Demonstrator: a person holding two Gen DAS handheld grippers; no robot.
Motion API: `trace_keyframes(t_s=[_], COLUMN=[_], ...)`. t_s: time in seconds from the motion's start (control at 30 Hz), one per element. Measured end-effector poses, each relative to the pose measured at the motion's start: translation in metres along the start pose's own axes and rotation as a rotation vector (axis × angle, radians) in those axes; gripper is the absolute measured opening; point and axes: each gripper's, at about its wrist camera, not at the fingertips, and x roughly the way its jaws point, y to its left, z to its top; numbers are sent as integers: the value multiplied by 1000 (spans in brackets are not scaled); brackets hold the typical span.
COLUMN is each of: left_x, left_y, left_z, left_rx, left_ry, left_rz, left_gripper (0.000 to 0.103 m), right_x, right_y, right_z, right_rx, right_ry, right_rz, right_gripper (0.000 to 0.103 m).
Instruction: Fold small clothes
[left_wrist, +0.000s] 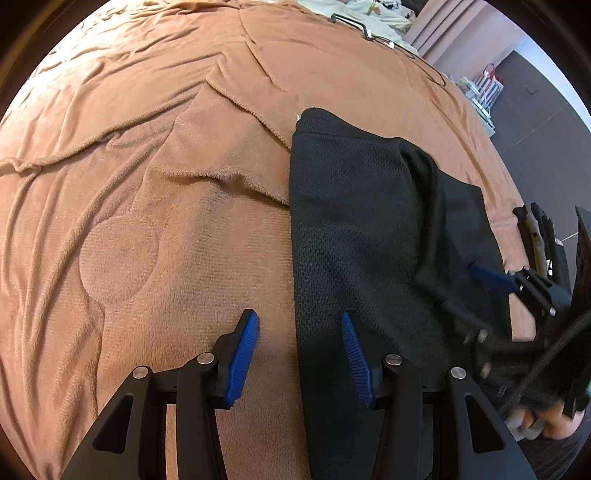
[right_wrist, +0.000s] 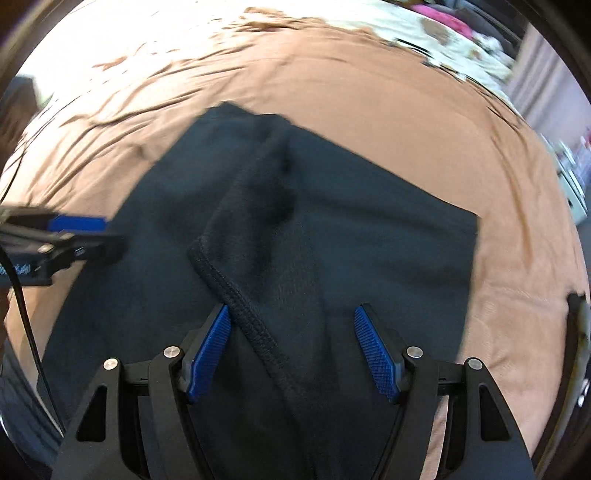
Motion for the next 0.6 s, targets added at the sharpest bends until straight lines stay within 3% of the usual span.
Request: trace_keyframes(t_s=[0.2, 0.37, 0.6], left_x=[1, -2, -10], left_y=[-1, -4, 2], left_z=[0, 4, 17], left_rx=[3, 10, -6], left_ry=[2, 5, -25], left_rz=[5, 0, -3], left_gripper=[49, 50, 50], right_x=[0, -6, -19], right_y=[-50, -97, -113], right_z=[-1, -11, -27], right_rx=[152, 332, 404], right_ry=[-1, -27, -79], right_rz=[-78, -27, 48], right_gripper=[67, 67, 68])
